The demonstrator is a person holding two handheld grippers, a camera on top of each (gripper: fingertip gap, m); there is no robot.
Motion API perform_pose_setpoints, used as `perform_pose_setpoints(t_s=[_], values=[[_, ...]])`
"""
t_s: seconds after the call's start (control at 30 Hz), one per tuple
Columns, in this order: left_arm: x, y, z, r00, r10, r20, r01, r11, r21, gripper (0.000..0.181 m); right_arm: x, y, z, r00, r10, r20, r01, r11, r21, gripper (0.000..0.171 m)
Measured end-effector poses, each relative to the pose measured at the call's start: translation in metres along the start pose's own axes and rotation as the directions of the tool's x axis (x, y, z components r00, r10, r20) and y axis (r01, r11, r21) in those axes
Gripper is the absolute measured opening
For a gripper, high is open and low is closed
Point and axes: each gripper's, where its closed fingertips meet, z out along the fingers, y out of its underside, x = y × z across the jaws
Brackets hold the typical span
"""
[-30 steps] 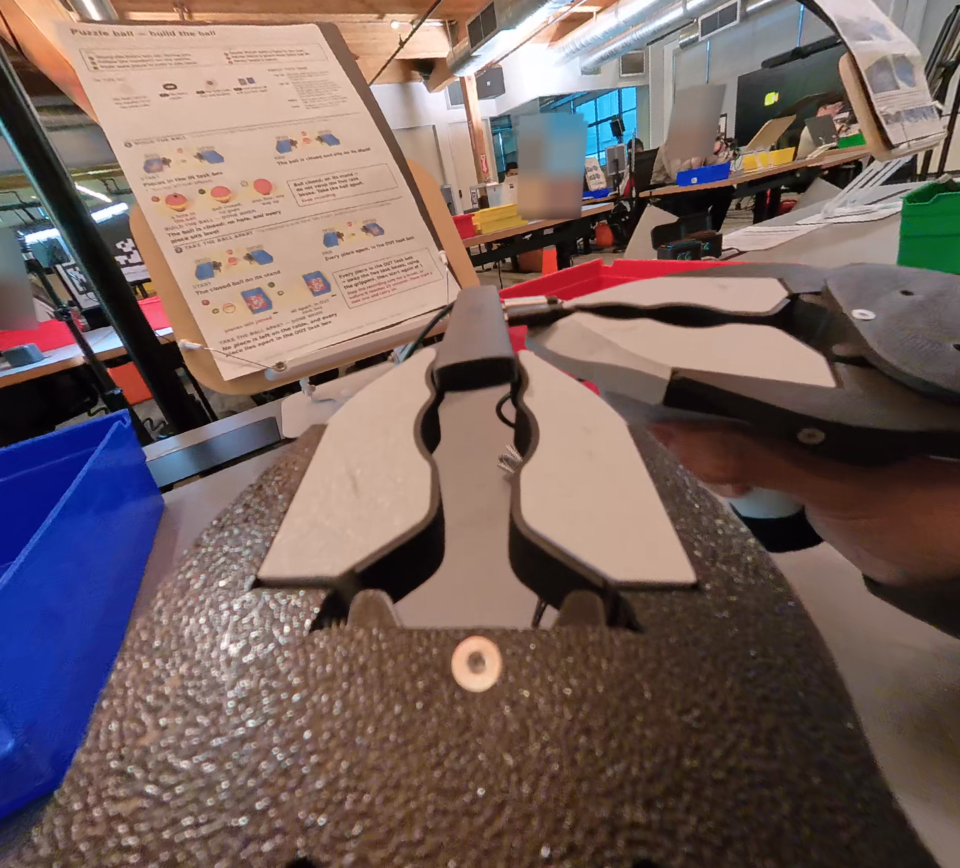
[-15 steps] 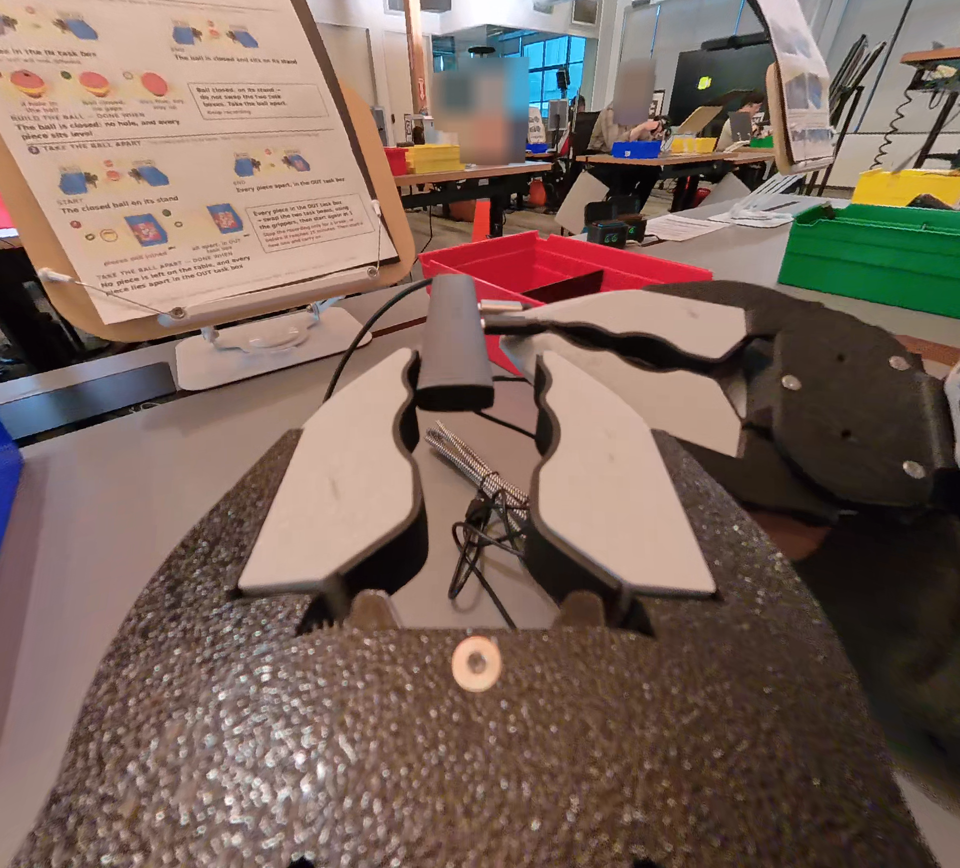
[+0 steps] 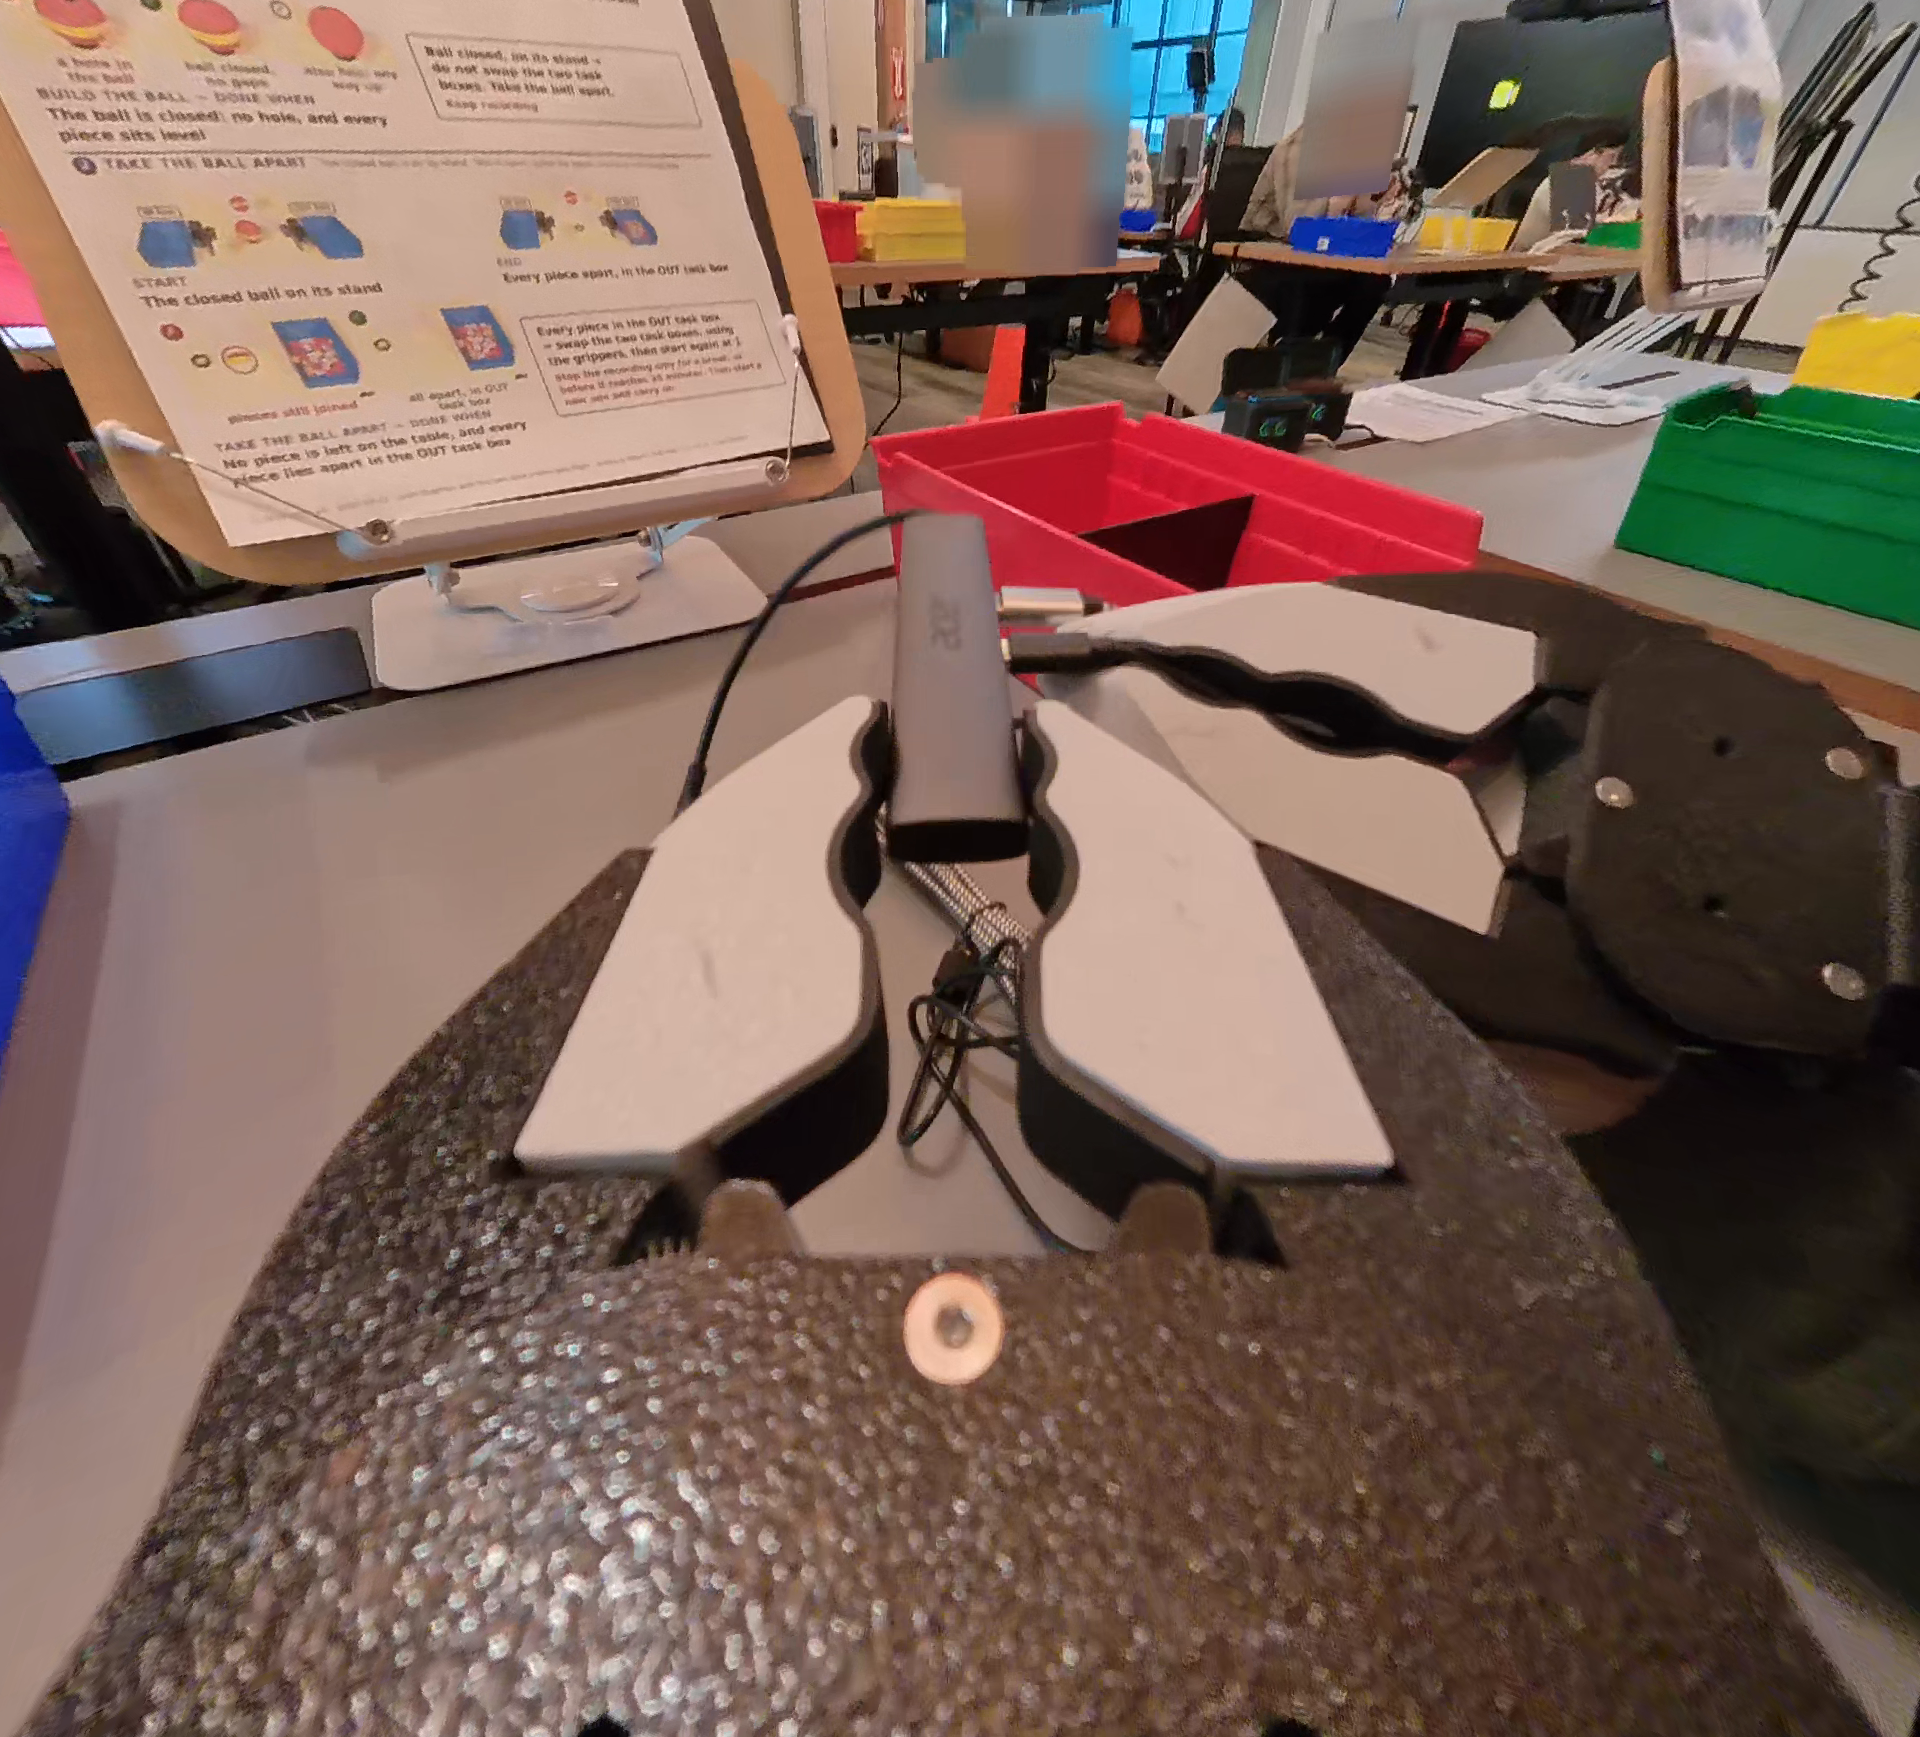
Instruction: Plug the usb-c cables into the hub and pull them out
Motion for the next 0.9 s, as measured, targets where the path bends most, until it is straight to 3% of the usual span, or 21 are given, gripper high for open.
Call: perform_pose_setpoints(t_s=[0.37,0.47,0.6,0.9], values=[[-0.001,0.001,0.0,1.0,0.026,0.009,-0.026,1.0,0.0,0.023,-0.003,-0.001,0.001,0.998,0.054,0.036,-0.054,0.999,0.005,0.001],[-0.005,-0.003,-0.002,0.996,0.072,0.043,-0.074,0.997,0.035,0.023,-0.007,-0.008,-0.001,0.974,0.192,0.118,-0.201,0.978,0.064,0.006],[-0.007,-0.009,-0.005,0.989,0.141,0.045,-0.144,0.985,0.096,0.023,0.001,-0.024,-0.008,0.856,0.472,0.213,-0.504,0.853,0.136,0.012],[-0.002,-0.008,-0.005,0.984,0.175,0.019,-0.175,0.963,0.203,0.023,-0.008,-0.023,-0.003,0.822,0.509,0.255,-0.541,0.838,0.073,0.013]])
